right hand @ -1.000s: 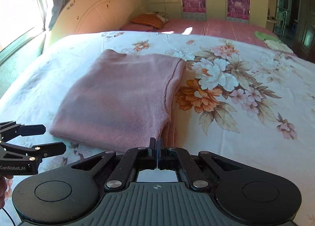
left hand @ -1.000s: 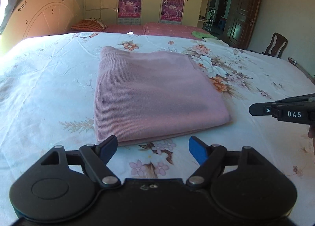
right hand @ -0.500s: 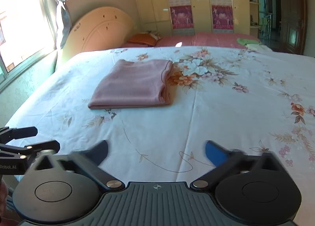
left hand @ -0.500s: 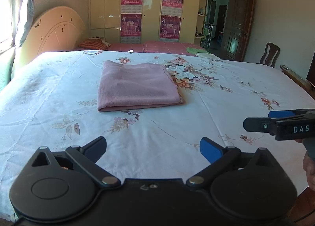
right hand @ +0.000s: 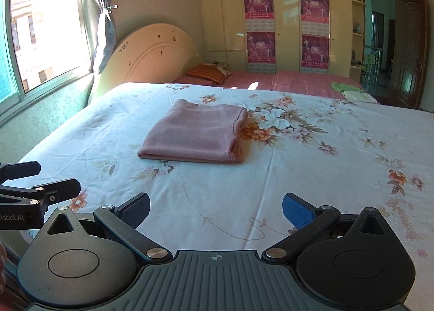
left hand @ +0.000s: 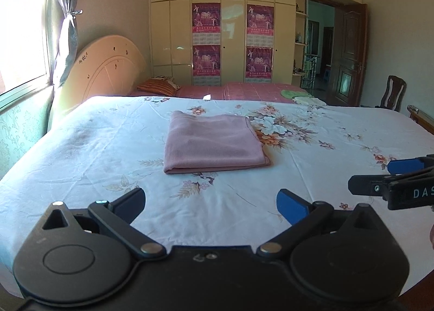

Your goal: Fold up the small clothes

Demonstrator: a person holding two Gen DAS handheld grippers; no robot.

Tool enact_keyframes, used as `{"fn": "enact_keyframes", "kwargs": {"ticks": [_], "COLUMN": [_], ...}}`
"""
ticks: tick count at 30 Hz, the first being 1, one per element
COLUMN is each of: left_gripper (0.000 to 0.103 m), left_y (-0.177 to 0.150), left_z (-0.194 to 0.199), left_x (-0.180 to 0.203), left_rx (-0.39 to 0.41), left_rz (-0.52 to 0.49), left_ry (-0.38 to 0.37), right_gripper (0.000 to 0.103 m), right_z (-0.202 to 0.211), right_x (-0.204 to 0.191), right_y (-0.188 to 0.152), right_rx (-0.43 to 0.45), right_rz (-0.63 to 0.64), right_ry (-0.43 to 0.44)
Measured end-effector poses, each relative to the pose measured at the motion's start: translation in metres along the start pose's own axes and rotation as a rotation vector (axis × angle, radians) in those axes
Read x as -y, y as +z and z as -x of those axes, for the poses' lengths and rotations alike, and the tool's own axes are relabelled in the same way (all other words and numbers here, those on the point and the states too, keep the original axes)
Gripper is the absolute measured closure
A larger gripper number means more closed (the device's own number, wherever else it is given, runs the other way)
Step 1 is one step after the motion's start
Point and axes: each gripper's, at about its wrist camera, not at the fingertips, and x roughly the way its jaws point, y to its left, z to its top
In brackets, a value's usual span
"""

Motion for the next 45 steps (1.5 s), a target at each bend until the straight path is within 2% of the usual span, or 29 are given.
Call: {"fn": "enact_keyframes", "kwargs": {"ticks": [2,5,9,18,22,45], "left_gripper": [0.0,0.0,0.0,0.0,0.0,0.001], "left_y": [0.0,0.0,0.002,0.002,0.002,0.005], "left_z": [-0.001,0.003,0.006,0.007,0.007,0.005], "left_x": [0.005,0.007,0.004,0.006,0.005,0.005], "left_rx": [-0.006,0.012,0.013,0.014,0.016,0.018], "left_rz": [-0.044,-0.062,-0.031,-0.031,-0.017,-0.021], "left_ry": [0.038,0.05,0.02,0.003,-0.028,-0.037], "right_gripper": [0.0,0.0,0.0,0.0,0.0,0.0], "right_z": [0.002,0.005,0.011,0.016,0.017,0.018], "right_x": [0.001,0.0,0.0,0.0,0.001,0.002], "right_y": [-0.001,-0.002,-0.004,-0.002,0.0,0.004], "right_rx": [0.001,0.004,0.014,0.022,0.024,0.037], "right_rz": [0.001,0.003,0.013,0.039,0.041,0.05], "right_ry": [-0.012,-0.032,-0.038,-0.056,-0.056,-0.064]}}
